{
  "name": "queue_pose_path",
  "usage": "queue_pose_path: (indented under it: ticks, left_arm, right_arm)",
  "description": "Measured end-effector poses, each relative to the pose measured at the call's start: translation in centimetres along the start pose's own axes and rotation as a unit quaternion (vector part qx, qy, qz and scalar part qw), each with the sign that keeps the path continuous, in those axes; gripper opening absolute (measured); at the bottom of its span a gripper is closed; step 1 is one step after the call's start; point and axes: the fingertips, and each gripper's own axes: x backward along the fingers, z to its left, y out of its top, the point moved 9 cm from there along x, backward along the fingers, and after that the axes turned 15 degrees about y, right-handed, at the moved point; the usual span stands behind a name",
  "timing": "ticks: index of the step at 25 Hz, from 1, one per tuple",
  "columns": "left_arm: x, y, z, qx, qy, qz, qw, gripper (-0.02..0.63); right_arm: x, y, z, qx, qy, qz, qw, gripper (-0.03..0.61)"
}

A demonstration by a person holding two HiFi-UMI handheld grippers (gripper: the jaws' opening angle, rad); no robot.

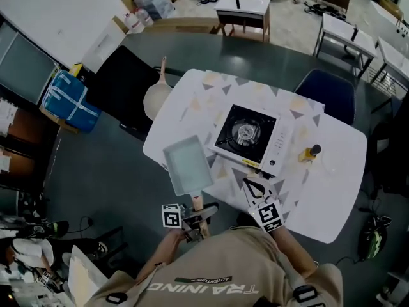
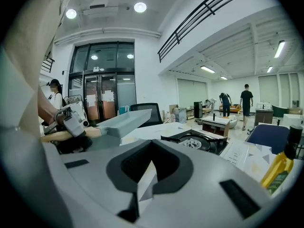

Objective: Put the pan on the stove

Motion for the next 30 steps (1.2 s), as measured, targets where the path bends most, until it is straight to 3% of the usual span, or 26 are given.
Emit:
queue_pose_path:
  ticks: [4,7,14,20,30]
  left_arm:
    - [-1.8,1.7,0.2,0.005,-0.006,0.012,0.9999,0.082]
    - [-2.9,2.6,-0.1,0.006,-0.012,0.022,0.9997,0.083]
    - [-4.4,6.3,0.5,-0.011,-0.03,0.059,0.9978,0.084]
    - [-5.7,9.0,2.0,-0.038,-0.049,0.131,0.9894,0.086]
    - [-8.6,13.7,3.4,-0.062,-0.088,0.235,0.9661,0.089]
  right_arm:
    - [-0.7,0.6,-1.8,0.004,0.007,-0.005,1.0,-0.002]
    - [-0.6,0.3,-2.2,-0.022,0.01,0.007,1.0,-0.002]
    - [-0.8,0.2,-1.6,-0.035,-0.017,0.015,0.999,-0.002]
    - [-0.7,1.3,-1.8,-0.047,-0.099,0.015,0.994,-0.002]
    - [-2.0,3.0,-1.3,-0.069,-0.213,0.0,0.975,-0.002]
